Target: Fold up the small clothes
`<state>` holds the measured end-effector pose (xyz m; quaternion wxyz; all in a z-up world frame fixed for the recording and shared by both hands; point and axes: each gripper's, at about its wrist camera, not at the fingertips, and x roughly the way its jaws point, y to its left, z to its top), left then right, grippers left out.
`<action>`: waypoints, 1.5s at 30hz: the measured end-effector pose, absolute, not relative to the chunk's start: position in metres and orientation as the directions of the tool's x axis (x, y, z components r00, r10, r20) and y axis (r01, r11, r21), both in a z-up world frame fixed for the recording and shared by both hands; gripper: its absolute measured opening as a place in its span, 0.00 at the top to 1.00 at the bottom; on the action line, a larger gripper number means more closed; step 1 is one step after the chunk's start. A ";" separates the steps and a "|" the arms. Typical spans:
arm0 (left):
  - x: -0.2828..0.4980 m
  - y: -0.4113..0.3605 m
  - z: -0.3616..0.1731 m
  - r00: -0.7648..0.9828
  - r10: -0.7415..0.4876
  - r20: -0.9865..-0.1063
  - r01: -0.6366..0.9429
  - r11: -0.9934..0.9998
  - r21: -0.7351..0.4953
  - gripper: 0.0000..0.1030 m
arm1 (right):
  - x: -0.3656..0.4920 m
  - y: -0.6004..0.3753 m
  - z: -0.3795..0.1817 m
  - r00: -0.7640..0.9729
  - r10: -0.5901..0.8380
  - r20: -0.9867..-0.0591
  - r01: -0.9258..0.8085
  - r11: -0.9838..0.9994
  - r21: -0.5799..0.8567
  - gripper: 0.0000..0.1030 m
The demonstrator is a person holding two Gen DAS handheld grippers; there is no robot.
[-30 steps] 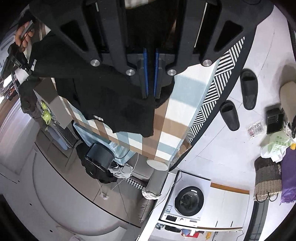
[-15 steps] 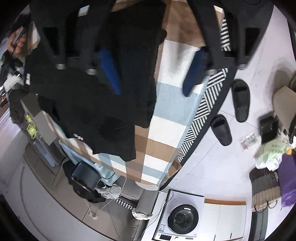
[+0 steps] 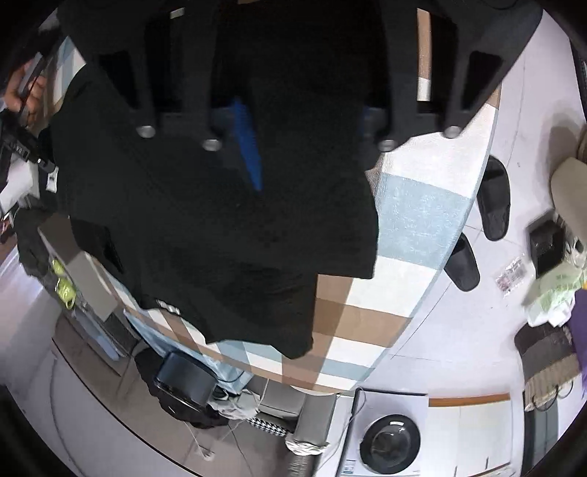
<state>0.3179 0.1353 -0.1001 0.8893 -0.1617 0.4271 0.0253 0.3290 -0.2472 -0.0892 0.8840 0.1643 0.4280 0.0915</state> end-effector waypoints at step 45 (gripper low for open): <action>0.221 0.160 -0.087 0.590 -0.075 -0.804 -0.211 0.947 -0.243 0.46 | 0.232 -0.244 -0.086 0.582 0.327 -0.745 -0.157 0.944 0.292 0.52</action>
